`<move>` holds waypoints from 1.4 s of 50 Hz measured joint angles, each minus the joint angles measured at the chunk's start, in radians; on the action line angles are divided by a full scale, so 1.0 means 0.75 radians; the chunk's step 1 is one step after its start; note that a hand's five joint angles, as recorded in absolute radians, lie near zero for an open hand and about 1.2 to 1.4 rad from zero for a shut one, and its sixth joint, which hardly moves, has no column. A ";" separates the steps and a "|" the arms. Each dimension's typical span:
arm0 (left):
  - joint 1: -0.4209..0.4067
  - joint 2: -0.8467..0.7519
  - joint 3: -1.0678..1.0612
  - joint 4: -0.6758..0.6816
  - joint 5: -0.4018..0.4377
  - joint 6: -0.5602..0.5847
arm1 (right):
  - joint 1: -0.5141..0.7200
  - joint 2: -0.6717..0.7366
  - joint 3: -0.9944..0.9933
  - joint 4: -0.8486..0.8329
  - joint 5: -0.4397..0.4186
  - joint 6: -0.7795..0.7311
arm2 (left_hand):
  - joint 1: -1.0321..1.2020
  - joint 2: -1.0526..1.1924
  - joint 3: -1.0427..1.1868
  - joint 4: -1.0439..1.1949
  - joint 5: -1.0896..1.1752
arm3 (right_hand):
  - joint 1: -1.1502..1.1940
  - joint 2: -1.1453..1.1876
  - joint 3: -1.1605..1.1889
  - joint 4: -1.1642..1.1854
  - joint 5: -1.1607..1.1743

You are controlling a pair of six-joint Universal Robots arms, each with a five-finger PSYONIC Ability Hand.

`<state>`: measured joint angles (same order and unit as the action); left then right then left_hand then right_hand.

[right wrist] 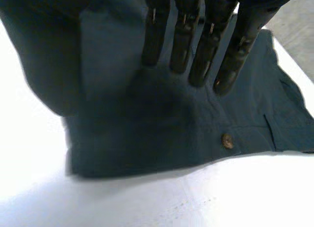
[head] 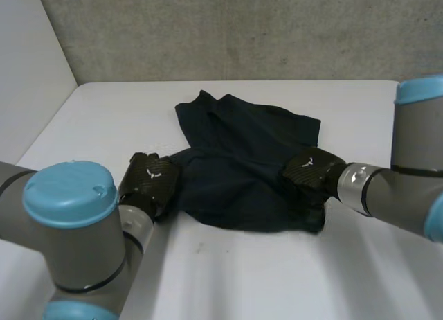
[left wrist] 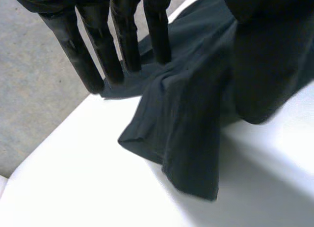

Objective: Fold the shorts.

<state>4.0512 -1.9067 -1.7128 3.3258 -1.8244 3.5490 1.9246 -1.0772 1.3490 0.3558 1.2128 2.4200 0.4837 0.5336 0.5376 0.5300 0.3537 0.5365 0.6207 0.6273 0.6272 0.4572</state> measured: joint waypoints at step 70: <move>0.382 -0.032 -0.134 0.029 0.444 -0.242 | 0.050 -0.101 0.726 -0.935 0.256 0.812 | 0.838 0.881 0.864 0.891 0.871 | 0.078 0.105 0.079 0.077 0.051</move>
<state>4.3374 -1.9306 -1.8132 3.3472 -1.4911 3.3676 1.9618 -1.1532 1.8932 -0.3457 1.4046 3.0287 1.1121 1.1945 1.1857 1.1982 1.0067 0.5948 0.6997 0.6869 0.6848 0.4954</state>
